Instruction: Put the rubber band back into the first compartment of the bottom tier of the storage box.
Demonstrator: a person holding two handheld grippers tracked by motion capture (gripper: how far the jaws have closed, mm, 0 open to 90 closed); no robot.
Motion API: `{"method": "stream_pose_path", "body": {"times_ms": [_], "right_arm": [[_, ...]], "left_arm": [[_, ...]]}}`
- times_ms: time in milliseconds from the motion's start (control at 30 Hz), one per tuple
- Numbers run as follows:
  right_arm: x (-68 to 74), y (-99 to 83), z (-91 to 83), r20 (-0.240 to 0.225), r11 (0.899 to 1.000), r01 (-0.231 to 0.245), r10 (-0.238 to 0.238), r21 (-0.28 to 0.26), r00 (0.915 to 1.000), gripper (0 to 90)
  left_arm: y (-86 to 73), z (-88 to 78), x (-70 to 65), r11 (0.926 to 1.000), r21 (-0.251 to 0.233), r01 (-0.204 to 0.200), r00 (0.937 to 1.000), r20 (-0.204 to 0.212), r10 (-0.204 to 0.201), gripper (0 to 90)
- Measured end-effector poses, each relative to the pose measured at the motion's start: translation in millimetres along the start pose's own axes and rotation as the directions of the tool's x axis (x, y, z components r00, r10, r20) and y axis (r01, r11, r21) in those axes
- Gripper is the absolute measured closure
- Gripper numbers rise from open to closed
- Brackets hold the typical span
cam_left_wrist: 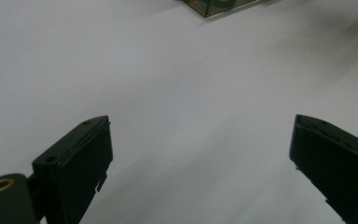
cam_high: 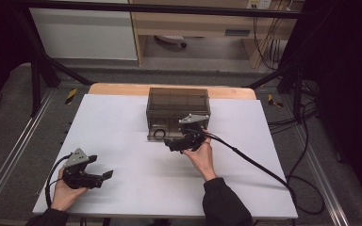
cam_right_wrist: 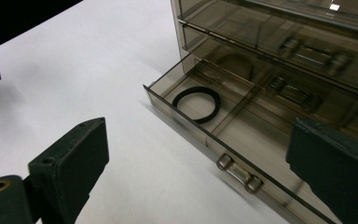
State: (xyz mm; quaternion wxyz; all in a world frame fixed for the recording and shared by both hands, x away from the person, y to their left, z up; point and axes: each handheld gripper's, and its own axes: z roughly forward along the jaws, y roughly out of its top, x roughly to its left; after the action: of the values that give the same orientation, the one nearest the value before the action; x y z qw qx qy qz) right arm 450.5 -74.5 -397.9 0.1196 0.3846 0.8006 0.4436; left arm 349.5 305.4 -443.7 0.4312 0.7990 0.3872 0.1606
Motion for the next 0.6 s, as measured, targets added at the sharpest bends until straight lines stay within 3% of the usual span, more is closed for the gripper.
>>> {"method": "stream_pose_path", "body": {"times_ms": [400, 600], "right_arm": [[-15.2, -14.7, -37.8, -0.018, 0.999, -0.025, 0.025, -0.032, 0.9995, 0.7], [-20.4, -24.1, -52.6, -0.003, 0.999, -0.023, 0.023, -0.030, 0.9997, 0.6]], "left_arm": [[-0.1, 0.1, 0.0, 1.0000, 0.003, -0.002, 1.0000, 0.000, 0.002, 5.6], [-0.1, 0.1, -0.1, 1.0000, 0.003, -0.002, 1.0000, -0.001, 0.002, 5.6]]}}
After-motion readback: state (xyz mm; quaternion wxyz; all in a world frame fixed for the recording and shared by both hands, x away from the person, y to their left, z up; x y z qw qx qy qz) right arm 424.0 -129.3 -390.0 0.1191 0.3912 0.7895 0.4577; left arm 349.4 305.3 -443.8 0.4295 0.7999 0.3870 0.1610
